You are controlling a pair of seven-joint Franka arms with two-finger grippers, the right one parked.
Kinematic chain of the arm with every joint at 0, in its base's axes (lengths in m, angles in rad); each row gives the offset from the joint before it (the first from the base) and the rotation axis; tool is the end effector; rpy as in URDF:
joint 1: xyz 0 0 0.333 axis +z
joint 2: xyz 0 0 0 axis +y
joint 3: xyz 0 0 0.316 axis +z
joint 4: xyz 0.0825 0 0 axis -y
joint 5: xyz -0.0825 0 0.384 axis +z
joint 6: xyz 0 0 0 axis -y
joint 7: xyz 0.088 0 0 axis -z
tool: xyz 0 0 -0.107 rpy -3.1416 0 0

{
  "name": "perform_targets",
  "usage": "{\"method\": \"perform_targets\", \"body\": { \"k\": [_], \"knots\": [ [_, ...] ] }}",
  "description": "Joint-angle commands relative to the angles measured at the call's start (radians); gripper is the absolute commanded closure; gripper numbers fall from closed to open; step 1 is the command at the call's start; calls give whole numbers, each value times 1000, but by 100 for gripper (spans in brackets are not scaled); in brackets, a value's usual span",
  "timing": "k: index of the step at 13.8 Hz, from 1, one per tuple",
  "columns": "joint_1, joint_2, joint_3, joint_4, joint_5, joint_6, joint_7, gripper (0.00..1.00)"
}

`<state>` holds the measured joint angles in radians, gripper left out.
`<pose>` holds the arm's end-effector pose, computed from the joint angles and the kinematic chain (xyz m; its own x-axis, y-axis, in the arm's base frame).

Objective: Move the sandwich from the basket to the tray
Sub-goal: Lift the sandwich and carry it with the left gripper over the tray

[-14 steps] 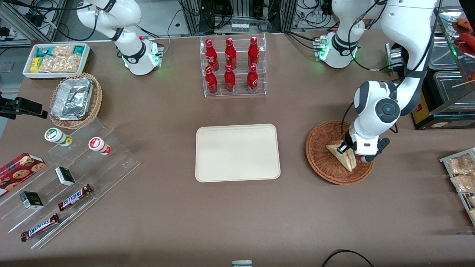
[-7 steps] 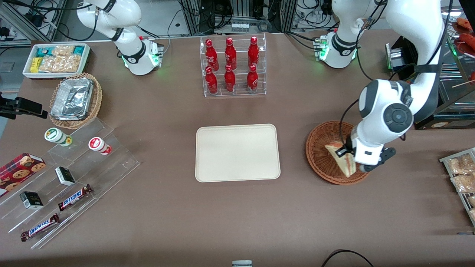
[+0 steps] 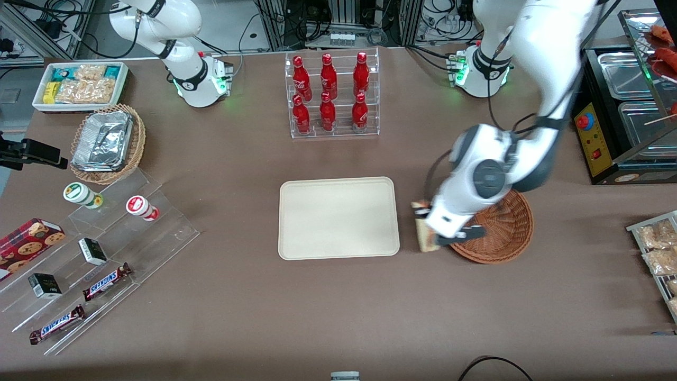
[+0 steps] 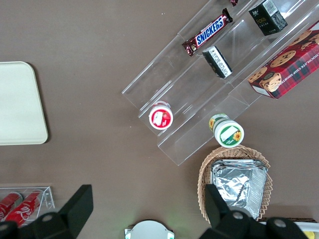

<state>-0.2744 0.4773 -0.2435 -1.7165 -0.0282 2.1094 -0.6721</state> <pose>0.5779 -0.3135 0.3129 0.9727 0.1847 -0.1408 0.1944 -0.9792 0.0588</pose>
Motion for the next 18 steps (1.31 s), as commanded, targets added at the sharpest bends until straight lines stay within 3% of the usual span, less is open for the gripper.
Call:
{"method": "perform_targets", "body": {
  "k": [1, 5, 10, 13, 18],
  "knots": [
    [-121, 142, 9, 193, 8, -43, -130, 100],
    [-254, 234, 9, 299, 77, -42, -355, 100],
    [-351, 340, 12, 426, 142, -40, -483, 100],
    [-361, 351, 13, 433, 186, -42, -503, 100],
    [-367, 386, 12, 459, 183, -46, -523, 100]
  ]
}}
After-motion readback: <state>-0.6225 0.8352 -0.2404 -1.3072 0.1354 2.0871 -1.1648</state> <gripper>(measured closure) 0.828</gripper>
